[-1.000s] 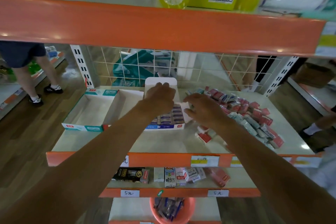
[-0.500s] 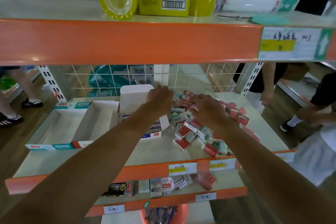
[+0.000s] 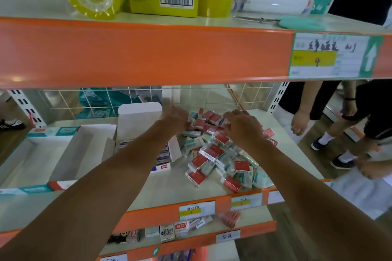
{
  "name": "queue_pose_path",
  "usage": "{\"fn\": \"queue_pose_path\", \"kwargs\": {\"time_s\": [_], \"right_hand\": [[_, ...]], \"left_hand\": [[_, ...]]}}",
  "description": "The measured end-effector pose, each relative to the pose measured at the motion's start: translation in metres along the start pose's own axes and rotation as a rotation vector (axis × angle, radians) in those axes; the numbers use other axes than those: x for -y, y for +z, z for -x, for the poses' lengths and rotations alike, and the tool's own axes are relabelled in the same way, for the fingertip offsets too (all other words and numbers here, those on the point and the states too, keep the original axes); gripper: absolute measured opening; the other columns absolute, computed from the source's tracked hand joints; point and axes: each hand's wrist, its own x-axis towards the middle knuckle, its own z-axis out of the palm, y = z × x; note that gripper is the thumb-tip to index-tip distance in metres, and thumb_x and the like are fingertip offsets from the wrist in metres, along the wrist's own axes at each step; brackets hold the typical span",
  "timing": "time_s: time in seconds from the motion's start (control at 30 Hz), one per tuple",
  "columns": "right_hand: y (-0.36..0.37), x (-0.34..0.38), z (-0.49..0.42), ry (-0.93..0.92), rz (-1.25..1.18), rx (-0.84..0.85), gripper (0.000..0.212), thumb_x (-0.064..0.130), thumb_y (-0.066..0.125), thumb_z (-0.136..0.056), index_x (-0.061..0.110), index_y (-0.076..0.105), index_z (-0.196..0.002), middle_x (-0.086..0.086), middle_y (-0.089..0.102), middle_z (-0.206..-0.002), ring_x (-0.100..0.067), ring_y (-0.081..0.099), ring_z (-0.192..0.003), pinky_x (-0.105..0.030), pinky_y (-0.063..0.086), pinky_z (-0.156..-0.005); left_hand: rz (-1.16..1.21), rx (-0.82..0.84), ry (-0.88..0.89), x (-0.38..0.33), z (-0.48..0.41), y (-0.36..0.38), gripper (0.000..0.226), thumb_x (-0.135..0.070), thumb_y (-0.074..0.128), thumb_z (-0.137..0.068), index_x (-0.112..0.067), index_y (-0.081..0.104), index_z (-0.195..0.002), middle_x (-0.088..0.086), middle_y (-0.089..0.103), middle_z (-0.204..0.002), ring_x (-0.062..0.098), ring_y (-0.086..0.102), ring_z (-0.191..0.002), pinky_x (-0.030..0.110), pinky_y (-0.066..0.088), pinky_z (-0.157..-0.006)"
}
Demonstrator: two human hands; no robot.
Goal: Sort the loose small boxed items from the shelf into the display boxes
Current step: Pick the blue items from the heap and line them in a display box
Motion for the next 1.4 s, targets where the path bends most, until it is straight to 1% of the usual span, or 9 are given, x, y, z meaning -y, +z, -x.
{"fn": "queue_pose_path", "kwargs": {"time_s": [0.3, 0.47, 0.63, 0.77, 0.9, 1.0, 1.13, 1.2, 1.4], "right_hand": [[0.010, -0.009, -0.018, -0.015, -0.071, 0.062, 0.040, 0.013, 0.066, -0.087, 0.015, 0.059, -0.126, -0.007, 0.062, -0.122, -0.026, 0.055, -0.111, -0.041, 0.049, -0.092], [0.011, -0.011, -0.028, -0.049, -0.045, 0.110, 0.055, 0.016, 0.078, -0.078, 0.017, 0.058, -0.129, -0.007, 0.057, -0.115, -0.024, 0.053, -0.106, -0.038, 0.051, -0.090], [0.011, -0.010, -0.032, -0.027, -0.013, 0.152, 0.051, 0.017, 0.080, -0.076, 0.017, 0.062, -0.124, -0.006, 0.052, -0.111, -0.023, 0.052, -0.100, -0.037, 0.053, -0.084], [0.004, -0.015, -0.034, -0.073, 0.050, 0.122, 0.031, 0.021, 0.073, -0.082, 0.013, 0.065, -0.111, -0.007, 0.060, -0.108, -0.025, 0.052, -0.104, -0.034, 0.045, -0.083], [-0.004, -0.008, -0.029, -0.043, -0.157, 0.099, 0.025, 0.022, 0.077, -0.079, 0.011, 0.063, -0.097, -0.008, 0.062, -0.095, -0.022, 0.054, -0.087, -0.030, 0.045, -0.070], [-0.009, 0.006, -0.021, -0.095, -0.351, 0.051, 0.027, 0.018, 0.080, -0.076, 0.014, 0.062, -0.096, 0.001, 0.058, -0.084, -0.014, 0.052, -0.072, -0.021, 0.036, -0.055], [-0.011, 0.030, -0.017, -0.165, -0.440, 0.030, 0.034, 0.024, 0.075, -0.082, 0.016, 0.065, -0.114, 0.004, 0.054, -0.086, -0.016, 0.055, -0.078, -0.023, 0.039, -0.066], [-0.013, 0.043, -0.016, -0.153, -0.491, 0.065, 0.037, 0.028, 0.072, -0.085, 0.022, 0.063, -0.120, 0.004, 0.054, -0.081, -0.014, 0.054, -0.071, -0.024, 0.039, -0.063], [-0.014, 0.078, -0.012, -0.080, -0.667, 0.156, 0.020, 0.030, 0.065, -0.089, 0.026, 0.056, -0.106, 0.008, 0.053, -0.069, -0.009, 0.048, -0.055, -0.020, 0.034, -0.048]], "left_hand": [[-0.015, -0.005, -0.056, -0.001, -0.004, -0.004, 0.027, -0.022, 0.066, -0.086, -0.009, 0.060, -0.109, 0.008, 0.062, -0.105, 0.019, 0.054, -0.089, 0.030, 0.045, -0.078], [0.160, -0.132, -0.045, 0.004, -0.001, -0.004, 0.028, -0.024, 0.061, -0.089, -0.005, 0.058, -0.110, 0.012, 0.059, -0.105, 0.024, 0.055, -0.098, 0.032, 0.045, -0.087], [0.357, -0.242, -0.027, 0.005, 0.009, -0.006, 0.028, -0.024, 0.066, -0.085, -0.001, 0.066, -0.102, 0.012, 0.061, -0.094, 0.024, 0.060, -0.083, 0.034, 0.053, -0.077], [0.475, -0.239, -0.035, 0.001, 0.019, -0.012, 0.022, -0.017, 0.071, -0.082, -0.002, 0.067, -0.097, 0.010, 0.064, -0.087, 0.022, 0.060, -0.075, 0.031, 0.053, -0.068], [0.572, -0.253, -0.039, 0.003, 0.035, -0.017, 0.025, -0.020, 0.073, -0.081, -0.005, 0.061, -0.098, 0.010, 0.064, -0.088, 0.020, 0.057, -0.074, 0.023, 0.038, -0.056], [0.678, -0.250, -0.047, 0.008, 0.048, -0.020, 0.030, -0.019, 0.075, -0.078, -0.009, 0.058, -0.102, 0.008, 0.063, -0.093, 0.020, 0.058, -0.078, 0.025, 0.045, -0.061], [0.841, -0.232, -0.046, 0.018, 0.067, -0.023, 0.040, -0.017, 0.077, -0.077, -0.011, 0.059, -0.111, 0.002, 0.060, -0.094, 0.016, 0.058, -0.078, 0.020, 0.046, -0.061], [0.863, -0.233, -0.049, 0.023, 0.077, -0.024, 0.039, -0.019, 0.077, -0.077, -0.011, 0.062, -0.112, 0.001, 0.058, -0.096, 0.015, 0.058, -0.081, 0.020, 0.045, -0.063], [0.947, -0.214, -0.107, 0.043, 0.097, -0.018, 0.032, -0.018, 0.078, -0.077, -0.013, 0.066, -0.106, -0.004, 0.059, -0.084, 0.006, 0.056, -0.066, 0.014, 0.040, -0.057]]}}
